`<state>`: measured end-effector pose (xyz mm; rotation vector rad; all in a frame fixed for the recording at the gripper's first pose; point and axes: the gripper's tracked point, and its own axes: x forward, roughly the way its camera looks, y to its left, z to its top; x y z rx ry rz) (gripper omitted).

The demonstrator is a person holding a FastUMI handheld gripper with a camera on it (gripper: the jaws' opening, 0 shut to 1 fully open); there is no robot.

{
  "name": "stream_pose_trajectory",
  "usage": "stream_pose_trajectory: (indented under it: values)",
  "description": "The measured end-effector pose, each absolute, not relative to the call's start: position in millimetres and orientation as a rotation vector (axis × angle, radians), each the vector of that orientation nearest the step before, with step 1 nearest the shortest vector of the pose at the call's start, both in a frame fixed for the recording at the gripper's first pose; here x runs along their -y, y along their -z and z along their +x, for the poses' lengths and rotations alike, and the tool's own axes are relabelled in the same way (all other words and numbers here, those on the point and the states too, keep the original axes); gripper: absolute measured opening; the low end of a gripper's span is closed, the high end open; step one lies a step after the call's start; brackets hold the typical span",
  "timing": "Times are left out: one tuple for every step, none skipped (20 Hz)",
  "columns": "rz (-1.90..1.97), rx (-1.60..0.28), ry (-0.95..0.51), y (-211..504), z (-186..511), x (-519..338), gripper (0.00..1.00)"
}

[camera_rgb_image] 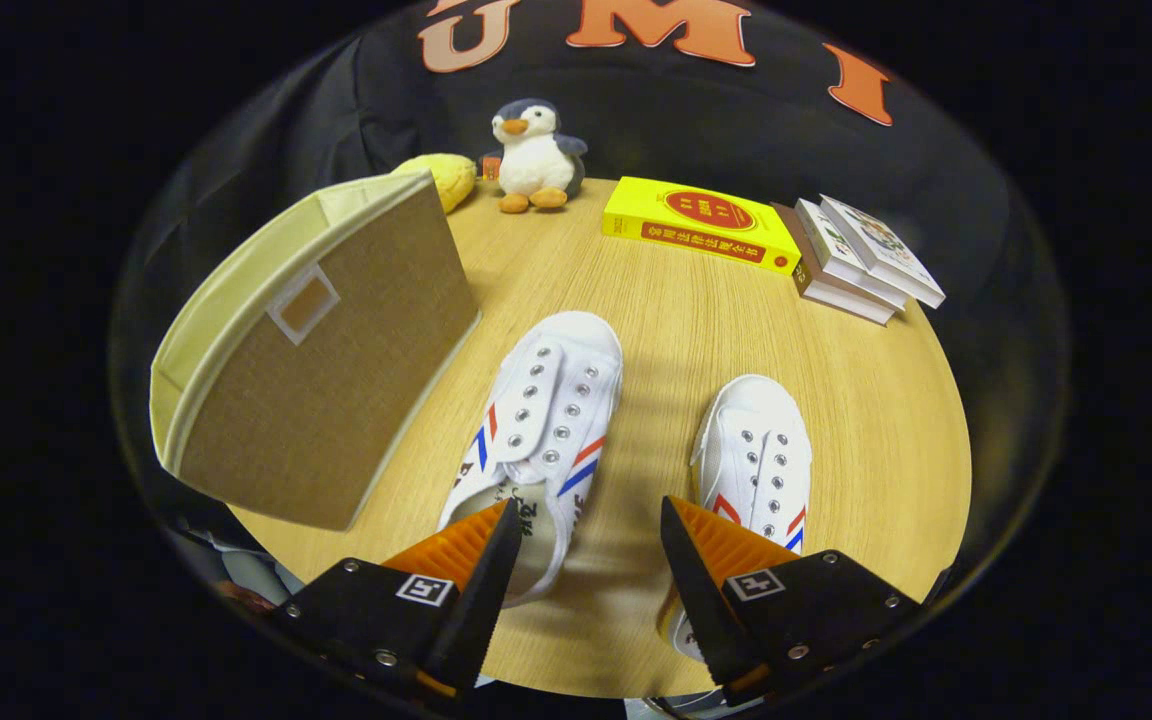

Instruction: Open the storage box then place both shoes into the box .Put the left shoe in first, then the right shoe, with the right side of both shoes facing outward in a uniform manner.

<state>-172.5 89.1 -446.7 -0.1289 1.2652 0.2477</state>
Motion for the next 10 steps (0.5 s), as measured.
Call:
stream_pose_trajectory:
  values:
    - [-0.153,-1.273,-0.245,456.1,-171.2,-89.7,0.84]
    - [-0.177,-1.274,-0.242,459.4,-170.9,-87.2,0.84]
    - [-0.205,-1.272,-0.242,461.7,-168.5,-84.9,0.84]
    - [-0.232,-1.272,-0.244,464.5,-168.1,-83.0,0.84]
    - [-0.253,-1.272,-0.244,466.5,-167.4,-80.3,0.84]
    - [-0.257,-1.263,-0.252,469.4,-165.5,-83.2,0.84]
    - [-0.247,-1.254,-0.254,470.2,-162.4,-84.7,0.84]
    - [-0.219,-1.231,-0.249,472.2,-159.3,-86.8,0.82]
    - [-0.168,-1.203,-0.251,472.3,-155.3,-91.9,0.78]
    - [-0.123,-1.169,-0.249,472.1,-150.1,-94.7,0.77]
